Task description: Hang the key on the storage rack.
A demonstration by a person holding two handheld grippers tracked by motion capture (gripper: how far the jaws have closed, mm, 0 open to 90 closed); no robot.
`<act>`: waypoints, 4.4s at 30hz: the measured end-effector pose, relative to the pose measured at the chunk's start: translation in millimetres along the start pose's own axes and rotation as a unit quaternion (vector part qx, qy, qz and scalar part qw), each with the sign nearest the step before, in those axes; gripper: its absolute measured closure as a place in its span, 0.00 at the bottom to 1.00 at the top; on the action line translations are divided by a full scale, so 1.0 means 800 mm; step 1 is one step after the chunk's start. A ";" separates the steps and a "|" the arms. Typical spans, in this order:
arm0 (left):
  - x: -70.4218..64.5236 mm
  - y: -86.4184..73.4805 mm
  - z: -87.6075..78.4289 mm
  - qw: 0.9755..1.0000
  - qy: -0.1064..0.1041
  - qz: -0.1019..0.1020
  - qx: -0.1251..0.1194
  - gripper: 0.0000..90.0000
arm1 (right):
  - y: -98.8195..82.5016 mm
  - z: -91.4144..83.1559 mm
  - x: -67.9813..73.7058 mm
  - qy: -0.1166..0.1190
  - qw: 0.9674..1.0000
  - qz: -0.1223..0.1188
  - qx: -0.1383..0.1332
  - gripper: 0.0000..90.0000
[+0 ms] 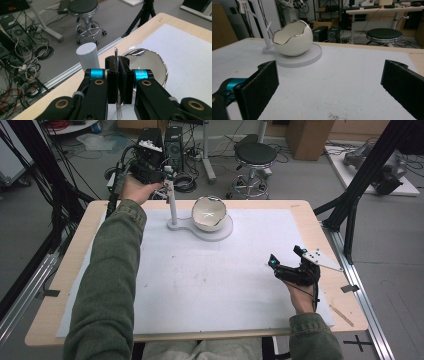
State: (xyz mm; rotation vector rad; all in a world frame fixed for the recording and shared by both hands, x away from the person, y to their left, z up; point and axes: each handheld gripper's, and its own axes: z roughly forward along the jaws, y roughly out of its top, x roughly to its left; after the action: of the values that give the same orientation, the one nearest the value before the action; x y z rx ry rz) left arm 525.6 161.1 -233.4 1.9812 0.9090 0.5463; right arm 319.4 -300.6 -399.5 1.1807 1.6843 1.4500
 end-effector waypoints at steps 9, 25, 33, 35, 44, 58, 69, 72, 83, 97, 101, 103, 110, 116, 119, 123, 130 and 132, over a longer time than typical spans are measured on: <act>-0.001 -0.003 0.002 1.000 0.007 -0.001 0.007 0.96 | 0.000 0.000 0.000 0.001 1.000 0.002 0.002 0.00; -0.014 -0.007 0.000 0.998 -0.055 -0.024 -0.019 0.59 | 0.000 0.000 -0.001 0.001 1.000 0.005 0.000 0.01; -0.012 -0.030 -0.002 0.996 -0.062 -0.041 -0.038 0.28 | 0.000 0.000 -0.001 0.003 1.000 0.003 0.000 0.00; -0.011 -0.034 -0.005 0.996 -0.060 -0.046 -0.045 0.21 | 0.000 0.000 -0.001 0.002 1.000 0.004 -0.001 0.00; -0.011 -0.048 -0.018 0.997 -0.033 -0.050 -0.056 0.02 | 0.000 0.002 0.000 0.003 1.000 0.001 0.000 0.01; -0.003 -0.081 -0.050 0.995 -0.026 -0.061 -0.069 0.02 | 0.000 0.003 0.001 0.004 1.000 0.000 0.001 0.01; -0.007 -0.110 -0.086 0.994 0.002 -0.049 -0.101 0.02 | 0.001 0.005 0.002 0.004 1.000 0.001 0.002 0.00; -0.007 -0.118 -0.093 0.992 0.002 -0.056 -0.111 0.02 | 0.001 0.004 0.002 0.003 1.000 0.002 0.002 0.00; -0.014 -0.143 -0.110 0.991 -0.003 -0.047 -0.126 0.02 | 0.001 0.005 0.003 0.002 1.000 0.001 0.002 0.00; -0.029 -0.171 -0.121 0.990 -0.003 -0.051 -0.134 0.02 | 0.001 0.003 0.001 0.001 1.000 0.002 0.000 0.01; -0.031 -0.180 -0.123 0.990 0.000 -0.052 -0.134 0.02 | 0.001 0.003 0.002 0.002 1.000 0.002 0.001 0.00; -0.031 -0.185 -0.124 0.990 0.000 -0.055 -0.133 0.02 | 0.001 0.004 0.002 0.002 1.000 0.001 0.001 0.01; -0.029 -0.208 -0.127 0.988 0.006 -0.072 -0.135 0.02 | 0.001 0.004 0.002 0.001 1.000 -0.001 0.000 0.00; -0.026 -0.228 -0.134 0.986 0.010 -0.087 -0.142 0.02 | 0.001 0.004 0.002 0.003 1.000 0.001 0.000 0.00; -0.025 -0.237 -0.139 0.985 0.015 -0.091 -0.146 0.02 | 0.001 0.004 0.003 0.003 1.000 0.001 0.002 0.00; -0.026 -0.250 -0.145 0.985 0.016 -0.098 -0.144 0.02 | 0.001 0.004 0.003 0.002 1.000 0.001 0.002 0.00; -0.030 -0.273 -0.155 0.983 0.027 -0.103 -0.149 0.02 | 0.001 0.004 0.004 0.003 1.000 -0.002 0.003 0.01; -0.030 -0.278 -0.156 0.983 0.025 -0.102 -0.151 0.02 | 0.000 0.004 0.004 0.003 1.000 -0.001 0.004 0.00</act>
State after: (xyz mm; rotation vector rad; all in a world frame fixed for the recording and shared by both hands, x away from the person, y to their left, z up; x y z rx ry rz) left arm 340.6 288.4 -356.9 1.5869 0.9849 0.5813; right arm 321.1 -296.3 -399.5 1.1799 1.6964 1.4498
